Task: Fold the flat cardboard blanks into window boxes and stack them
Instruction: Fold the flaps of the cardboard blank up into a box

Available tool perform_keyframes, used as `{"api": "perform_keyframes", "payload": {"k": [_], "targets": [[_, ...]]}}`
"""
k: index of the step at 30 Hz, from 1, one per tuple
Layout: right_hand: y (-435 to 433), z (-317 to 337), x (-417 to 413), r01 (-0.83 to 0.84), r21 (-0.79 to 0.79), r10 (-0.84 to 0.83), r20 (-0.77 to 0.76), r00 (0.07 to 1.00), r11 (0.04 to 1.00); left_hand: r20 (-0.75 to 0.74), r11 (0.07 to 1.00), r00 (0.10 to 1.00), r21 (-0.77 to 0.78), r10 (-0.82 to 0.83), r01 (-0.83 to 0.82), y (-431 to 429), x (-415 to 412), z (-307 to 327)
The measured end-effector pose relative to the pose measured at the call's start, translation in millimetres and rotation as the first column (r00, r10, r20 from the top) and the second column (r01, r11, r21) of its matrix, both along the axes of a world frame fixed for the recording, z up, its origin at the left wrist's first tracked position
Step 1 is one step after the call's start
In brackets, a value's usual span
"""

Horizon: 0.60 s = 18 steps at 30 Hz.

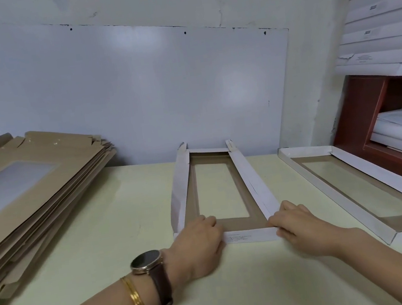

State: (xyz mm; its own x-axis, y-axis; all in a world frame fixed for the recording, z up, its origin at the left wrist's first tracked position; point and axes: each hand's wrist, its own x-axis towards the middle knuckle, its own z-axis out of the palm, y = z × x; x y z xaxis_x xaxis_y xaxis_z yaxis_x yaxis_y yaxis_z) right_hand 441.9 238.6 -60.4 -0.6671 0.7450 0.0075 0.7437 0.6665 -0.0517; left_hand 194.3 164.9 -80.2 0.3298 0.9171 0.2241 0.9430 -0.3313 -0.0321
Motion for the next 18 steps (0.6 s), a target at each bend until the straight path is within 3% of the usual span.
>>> {"api": "perform_keyframes", "payload": {"k": [6, 11, 14, 18], "targets": [[4.9, 15.5, -7.4, 0.037, -0.129, -0.032, 0.037, 0.999, 0.991, 0.089, 0.998, 0.996, -0.061, -0.021, 0.026, 19.5, 44.9, 1.4], [21.0, 33.0, -18.4, 0.233, -0.301, -0.28, -0.122, 0.952, 0.925, 0.151, 0.998, 0.989, -0.065, -0.008, 0.018, 25.6, 48.5, 1.1], [30.7, 29.6, -27.0, 0.295, -0.205, -0.323, -0.119, 0.939, 0.933, 0.175, 0.998, 0.985, -0.065, -0.011, 0.023, 24.7, 48.7, 0.5], [36.7, 19.7, -38.0, 0.464, -0.058, -0.461, 0.05, 0.886, 0.884, 0.219, 0.996, 0.976, -0.084, 0.001, 0.018, 24.8, 48.8, 0.6]]}}
